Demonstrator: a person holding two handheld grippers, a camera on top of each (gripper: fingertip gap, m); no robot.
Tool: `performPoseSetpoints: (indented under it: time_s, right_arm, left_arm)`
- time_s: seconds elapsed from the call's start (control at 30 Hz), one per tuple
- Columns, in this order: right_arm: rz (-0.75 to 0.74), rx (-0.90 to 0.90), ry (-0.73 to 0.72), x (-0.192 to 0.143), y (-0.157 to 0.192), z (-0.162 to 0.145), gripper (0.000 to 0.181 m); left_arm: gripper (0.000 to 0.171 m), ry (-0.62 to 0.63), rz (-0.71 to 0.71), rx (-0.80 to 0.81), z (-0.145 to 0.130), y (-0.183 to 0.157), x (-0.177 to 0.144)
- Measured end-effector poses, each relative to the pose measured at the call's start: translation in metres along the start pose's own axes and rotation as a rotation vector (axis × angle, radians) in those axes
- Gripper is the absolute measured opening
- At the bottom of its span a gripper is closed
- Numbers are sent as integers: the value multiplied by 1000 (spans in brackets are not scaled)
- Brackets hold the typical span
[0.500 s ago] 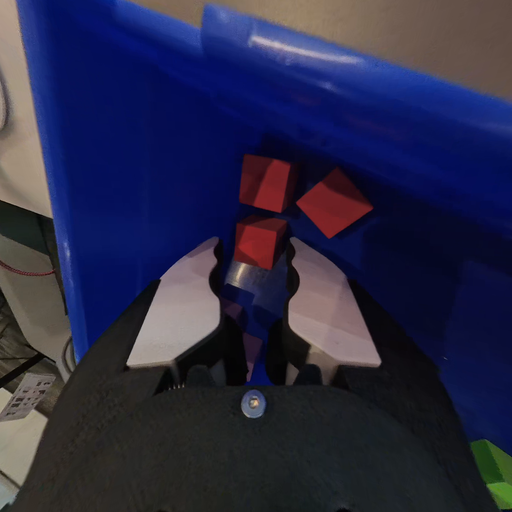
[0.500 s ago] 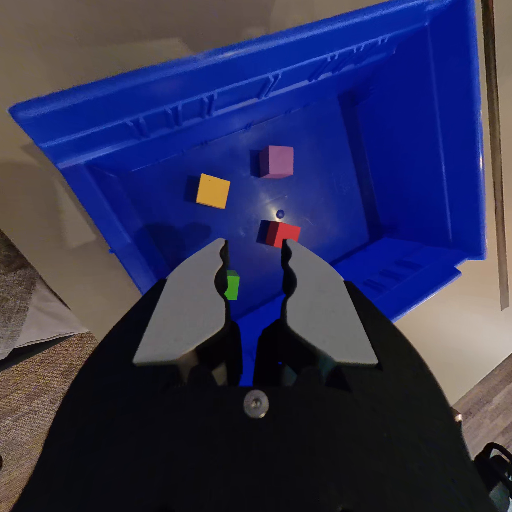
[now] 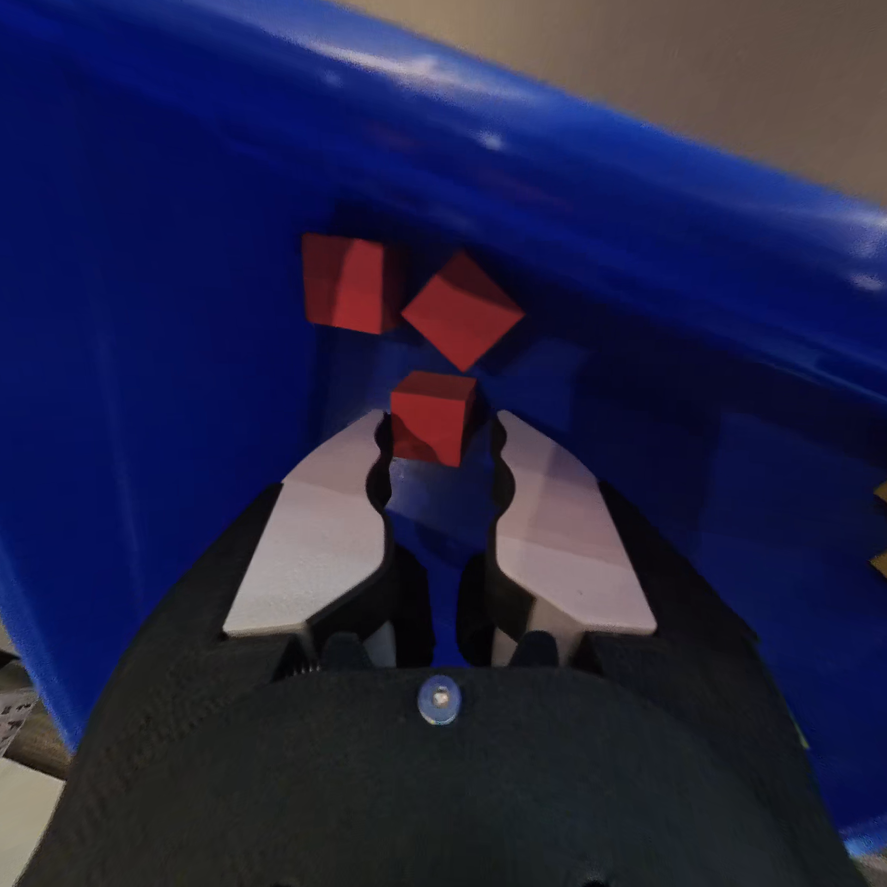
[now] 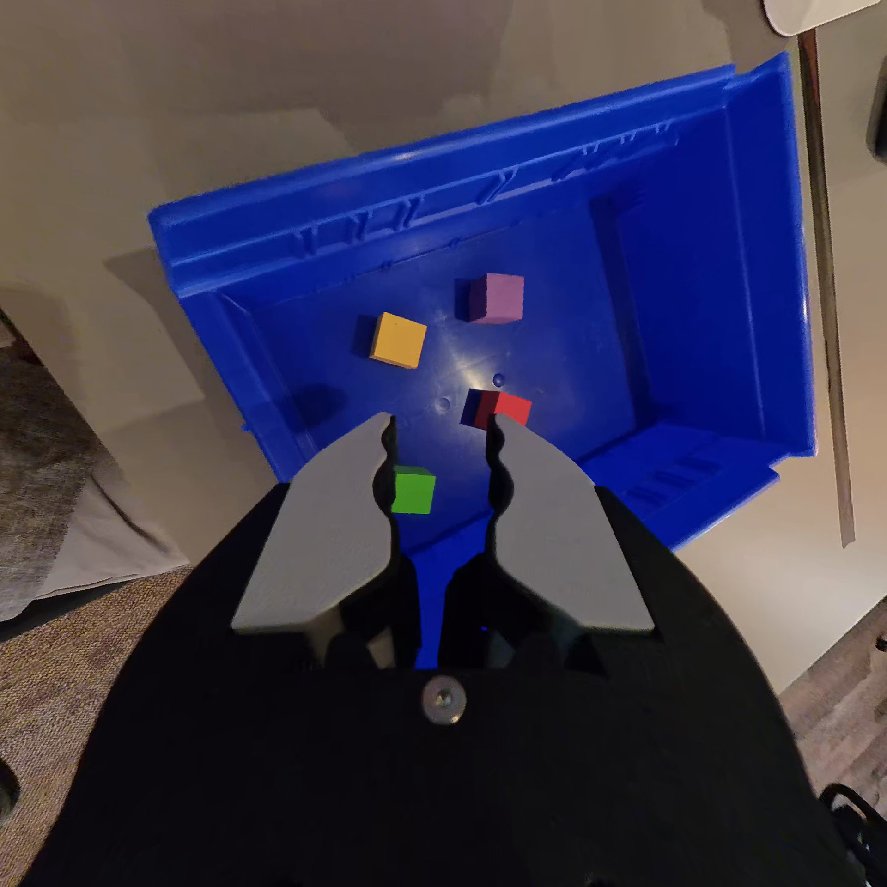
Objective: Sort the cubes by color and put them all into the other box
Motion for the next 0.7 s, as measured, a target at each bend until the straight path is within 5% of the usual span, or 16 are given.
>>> performPoseSetpoints:
  time_s: [0.47,0.7]
  right_arm:
    - [20,-5,-18,1,9,3,36]
    - [19,-3,-20,1,10,2,35]
  left_arm:
    - [55,26,14,47,-7,-5,-4]
    - [38,34,-69,32,-4,-11,-2]
Point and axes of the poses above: each gripper's, where its closed fingertips meet, x out along the fingers, z out of its top, y = z × x across the jaws, the point moved 4 cm from there along -x, back along the fingers, and after that the axes turned 4 degrees about -y, right-handed, at the moved point
